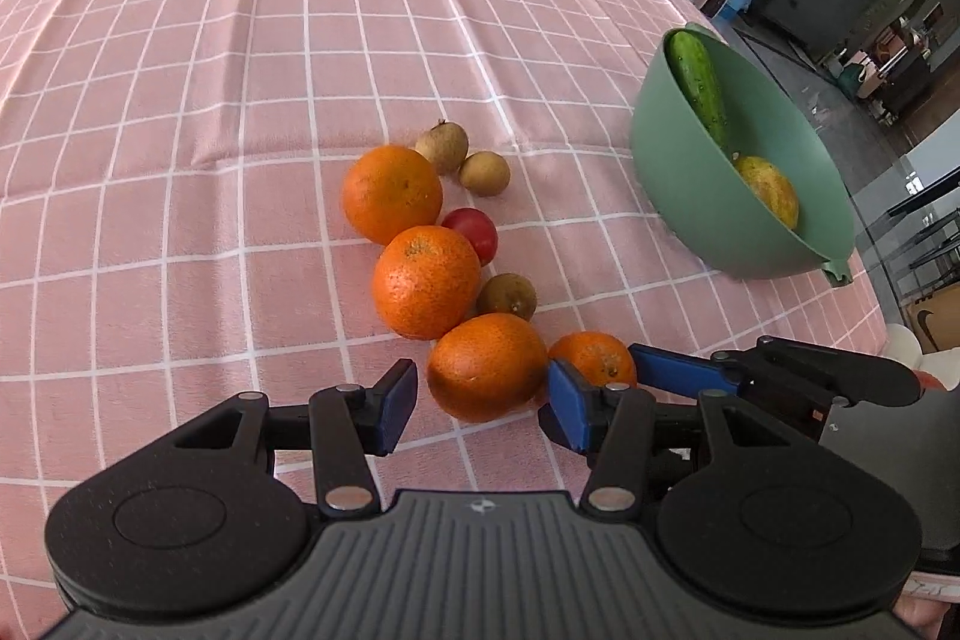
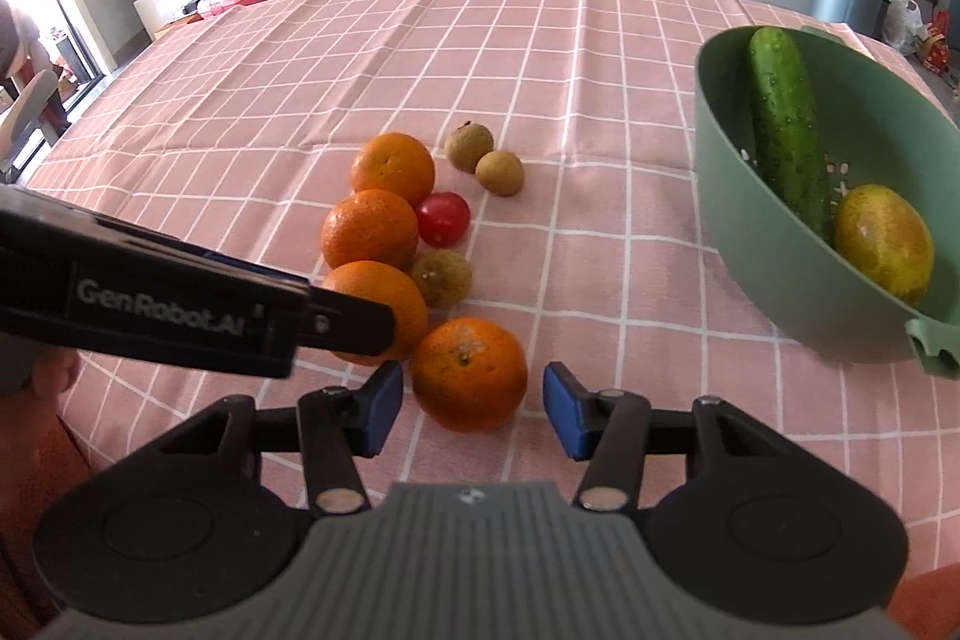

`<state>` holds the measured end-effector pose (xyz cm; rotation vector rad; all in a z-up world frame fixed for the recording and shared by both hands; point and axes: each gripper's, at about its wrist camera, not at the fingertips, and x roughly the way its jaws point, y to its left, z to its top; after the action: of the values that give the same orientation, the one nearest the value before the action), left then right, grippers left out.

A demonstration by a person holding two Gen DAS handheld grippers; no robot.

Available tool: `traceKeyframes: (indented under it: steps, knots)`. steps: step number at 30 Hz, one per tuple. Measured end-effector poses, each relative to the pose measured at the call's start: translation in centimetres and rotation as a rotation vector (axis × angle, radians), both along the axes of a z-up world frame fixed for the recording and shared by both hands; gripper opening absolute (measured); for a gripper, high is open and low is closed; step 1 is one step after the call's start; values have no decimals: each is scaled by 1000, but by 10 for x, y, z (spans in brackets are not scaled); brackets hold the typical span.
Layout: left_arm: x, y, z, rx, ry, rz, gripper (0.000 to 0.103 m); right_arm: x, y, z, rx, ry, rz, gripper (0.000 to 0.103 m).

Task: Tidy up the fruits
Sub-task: 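Grasp an orange with the left tool while the right tool grasps another orange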

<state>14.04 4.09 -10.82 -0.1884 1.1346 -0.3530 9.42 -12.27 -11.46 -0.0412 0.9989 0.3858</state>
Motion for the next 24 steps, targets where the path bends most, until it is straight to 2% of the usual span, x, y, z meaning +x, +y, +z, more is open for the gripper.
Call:
traceKeyframes:
  steps: [7, 9, 12, 24]
  knots:
    - [3, -1, -6, -40, 16, 15, 58, 3, -1, -3, 6, 6, 9, 41]
    - [3, 0, -7, -60, 20, 22, 53, 2, -1, -3, 6, 5, 8, 40]
    - [2, 0, -7, -72, 23, 36, 50, 2, -1, -3, 3, 4, 9, 40]
    - [-9, -5, 11, -33, -19, 39, 49, -3, -14, 6, -23, -10, -3, 39]
